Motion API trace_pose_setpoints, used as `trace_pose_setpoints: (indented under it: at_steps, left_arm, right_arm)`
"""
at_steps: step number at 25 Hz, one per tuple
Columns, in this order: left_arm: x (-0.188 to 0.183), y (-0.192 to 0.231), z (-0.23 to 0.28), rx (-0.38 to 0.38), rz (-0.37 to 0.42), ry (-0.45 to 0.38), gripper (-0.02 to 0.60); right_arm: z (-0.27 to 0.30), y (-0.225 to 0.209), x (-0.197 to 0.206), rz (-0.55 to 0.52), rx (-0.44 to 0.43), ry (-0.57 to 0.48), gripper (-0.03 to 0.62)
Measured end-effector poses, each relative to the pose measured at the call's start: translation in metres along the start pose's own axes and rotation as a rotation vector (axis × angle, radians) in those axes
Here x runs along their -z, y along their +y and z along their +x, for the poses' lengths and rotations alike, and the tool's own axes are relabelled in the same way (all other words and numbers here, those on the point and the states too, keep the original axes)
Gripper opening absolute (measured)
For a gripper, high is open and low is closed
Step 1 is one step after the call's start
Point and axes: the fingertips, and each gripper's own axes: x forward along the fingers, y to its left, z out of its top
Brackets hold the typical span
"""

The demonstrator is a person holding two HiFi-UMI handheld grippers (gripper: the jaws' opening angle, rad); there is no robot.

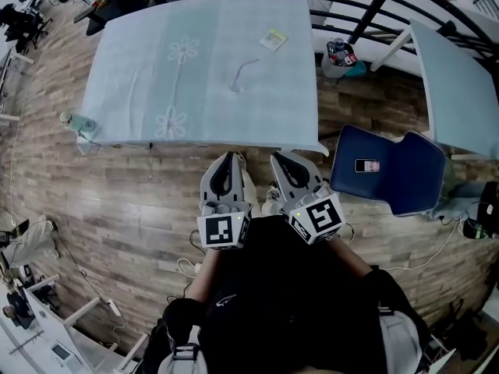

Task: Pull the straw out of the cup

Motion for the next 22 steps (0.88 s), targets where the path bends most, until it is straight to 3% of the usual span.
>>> trace_pose_setpoints:
  at_steps: [8,11,17,22]
  left_arm:
    - [0.001,0.020,0.075,0.110,0.051,0.010,0.015]
    - [-0.002,0.038,0.116,0.127,0.112,0.008,0.015]
    - [0.017,0.062,0.178,0.174,0.162,0.067,0.016]
    - [0.043,0.068,0.216,0.256,0.162,0.149,0.017]
  right_arm:
    - [0.034,-0.044,-0.020,-0.010,0.132,0.003,0.008]
    - [0.054,-0.061,-0.036,-0.018,0.179,0.000,0.008]
    - [0.090,-0.088,-0.050,-0.018,0.271,0.005,0.008]
    - [0.113,-0.095,-0.052,-0.010,0.333,0.021,0.008]
